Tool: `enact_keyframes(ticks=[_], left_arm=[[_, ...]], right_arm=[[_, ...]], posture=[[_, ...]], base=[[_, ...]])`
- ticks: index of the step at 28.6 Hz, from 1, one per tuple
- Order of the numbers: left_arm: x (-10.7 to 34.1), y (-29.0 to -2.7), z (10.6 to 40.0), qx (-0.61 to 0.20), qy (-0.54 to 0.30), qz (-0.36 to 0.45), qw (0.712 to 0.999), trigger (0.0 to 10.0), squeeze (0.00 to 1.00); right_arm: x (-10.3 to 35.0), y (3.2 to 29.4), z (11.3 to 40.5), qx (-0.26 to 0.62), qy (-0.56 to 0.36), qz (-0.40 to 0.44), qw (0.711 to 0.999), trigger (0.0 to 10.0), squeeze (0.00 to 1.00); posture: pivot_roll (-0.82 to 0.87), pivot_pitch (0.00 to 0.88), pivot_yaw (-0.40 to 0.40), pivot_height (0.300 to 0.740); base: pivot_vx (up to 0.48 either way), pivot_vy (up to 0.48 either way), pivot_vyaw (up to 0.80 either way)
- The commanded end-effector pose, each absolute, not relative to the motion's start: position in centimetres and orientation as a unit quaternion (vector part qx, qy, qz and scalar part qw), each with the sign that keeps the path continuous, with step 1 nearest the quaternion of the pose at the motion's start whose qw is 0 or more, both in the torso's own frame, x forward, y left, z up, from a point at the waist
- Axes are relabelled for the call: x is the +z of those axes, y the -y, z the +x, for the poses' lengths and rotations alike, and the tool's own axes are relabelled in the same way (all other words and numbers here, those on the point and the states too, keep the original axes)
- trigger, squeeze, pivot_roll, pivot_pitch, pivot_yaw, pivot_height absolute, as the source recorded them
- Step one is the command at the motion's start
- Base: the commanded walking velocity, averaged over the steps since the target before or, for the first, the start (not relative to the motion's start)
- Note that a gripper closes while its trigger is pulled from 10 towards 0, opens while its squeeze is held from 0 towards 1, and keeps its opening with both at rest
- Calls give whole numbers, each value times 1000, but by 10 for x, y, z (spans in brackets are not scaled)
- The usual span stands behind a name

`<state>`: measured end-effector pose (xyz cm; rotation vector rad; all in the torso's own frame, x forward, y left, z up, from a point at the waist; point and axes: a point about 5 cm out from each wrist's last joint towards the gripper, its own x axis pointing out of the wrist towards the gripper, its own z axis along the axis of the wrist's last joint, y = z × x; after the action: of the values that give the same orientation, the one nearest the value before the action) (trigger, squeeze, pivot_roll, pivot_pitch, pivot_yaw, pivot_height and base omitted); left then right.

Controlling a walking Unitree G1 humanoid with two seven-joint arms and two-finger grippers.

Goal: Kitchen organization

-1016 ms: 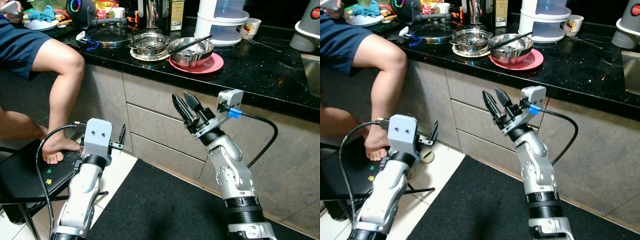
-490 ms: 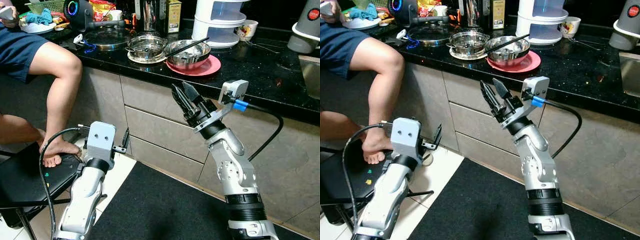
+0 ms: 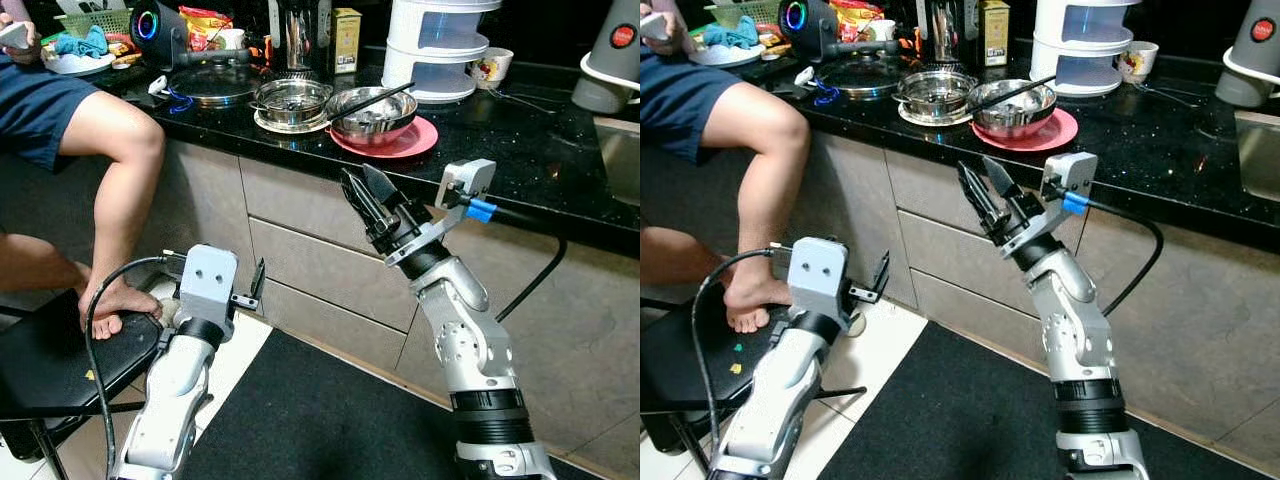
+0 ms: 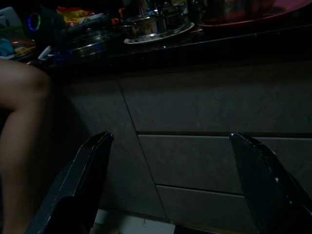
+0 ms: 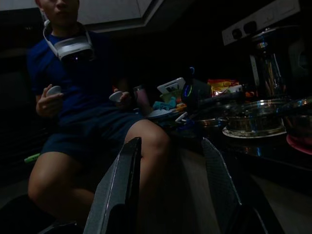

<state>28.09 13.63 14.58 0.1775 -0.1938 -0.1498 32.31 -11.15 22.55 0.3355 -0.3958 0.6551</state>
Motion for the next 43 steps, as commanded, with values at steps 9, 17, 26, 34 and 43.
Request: enact_keyframes(ticks=[9,17,26,34,43], left_arm=[[142,-136,279,-79,86,89,989,10000,0],[142,-135,279,-81,85,88,989,10000,0],[141,-135,279,-82,83,88,989,10000,0],[141,-130,278,-99,85,86,988,10000,0],[146,-105,270,-199,105,90,970,10000,0]], right_arm=[[226,105,319,334,190,168,908,10000,0],[227,104,318,336,190,169,907,10000,0],[232,105,319,335,197,181,903,10000,0],[275,126,310,362,274,311,835,10000,0],[291,136,311,351,299,310,831,10000,0]], posture=[[50,18,-8,740],[49,23,-8,740],[51,26,-8,740],[49,26,-8,740],[50,26,-12,740]], base=[[347,0,0],[346,0,0],[348,0,0],[348,0,0],[347,0,0]])
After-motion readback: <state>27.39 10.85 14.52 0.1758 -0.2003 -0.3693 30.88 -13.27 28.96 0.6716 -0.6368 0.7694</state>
